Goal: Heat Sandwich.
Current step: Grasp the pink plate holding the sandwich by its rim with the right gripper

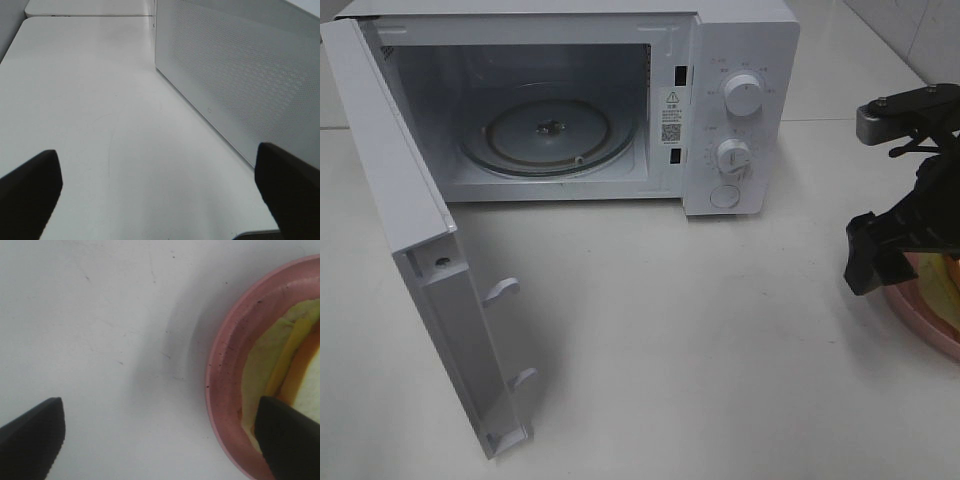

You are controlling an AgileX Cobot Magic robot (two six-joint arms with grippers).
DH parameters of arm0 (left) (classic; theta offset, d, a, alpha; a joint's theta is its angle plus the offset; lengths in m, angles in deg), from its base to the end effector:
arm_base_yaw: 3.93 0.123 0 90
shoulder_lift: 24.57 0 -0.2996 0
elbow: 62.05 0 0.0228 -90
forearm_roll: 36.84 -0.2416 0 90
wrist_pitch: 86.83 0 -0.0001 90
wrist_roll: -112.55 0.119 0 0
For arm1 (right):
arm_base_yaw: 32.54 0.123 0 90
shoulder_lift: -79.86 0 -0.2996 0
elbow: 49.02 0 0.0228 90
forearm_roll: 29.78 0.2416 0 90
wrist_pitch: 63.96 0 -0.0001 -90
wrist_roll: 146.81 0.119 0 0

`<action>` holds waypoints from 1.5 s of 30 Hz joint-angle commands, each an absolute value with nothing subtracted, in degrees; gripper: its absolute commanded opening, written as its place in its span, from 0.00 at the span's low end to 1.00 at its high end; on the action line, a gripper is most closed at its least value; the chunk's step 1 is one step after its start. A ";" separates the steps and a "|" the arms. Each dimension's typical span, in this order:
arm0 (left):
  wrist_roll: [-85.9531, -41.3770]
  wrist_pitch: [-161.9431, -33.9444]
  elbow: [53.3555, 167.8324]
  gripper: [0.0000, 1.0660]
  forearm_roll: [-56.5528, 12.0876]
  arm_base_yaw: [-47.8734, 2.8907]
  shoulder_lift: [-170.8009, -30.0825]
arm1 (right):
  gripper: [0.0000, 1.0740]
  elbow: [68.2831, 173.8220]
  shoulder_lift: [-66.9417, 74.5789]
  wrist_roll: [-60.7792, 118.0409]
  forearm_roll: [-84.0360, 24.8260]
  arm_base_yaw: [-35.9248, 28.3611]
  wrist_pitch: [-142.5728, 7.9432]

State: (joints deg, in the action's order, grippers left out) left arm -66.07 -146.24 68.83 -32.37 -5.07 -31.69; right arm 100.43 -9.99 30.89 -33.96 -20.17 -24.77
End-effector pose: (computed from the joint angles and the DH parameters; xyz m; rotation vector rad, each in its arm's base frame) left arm -0.0022 -0.0079 0.2620 0.0469 2.0167 -0.0903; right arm 0.2558 0.0505 0.2086 -0.4216 2.7497 -0.0341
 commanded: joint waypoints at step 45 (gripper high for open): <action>-66.01 -145.67 68.60 0.95 -32.20 -5.53 -30.20 | 0.84 107.53 -34.40 35.82 -37.23 -25.27 -27.75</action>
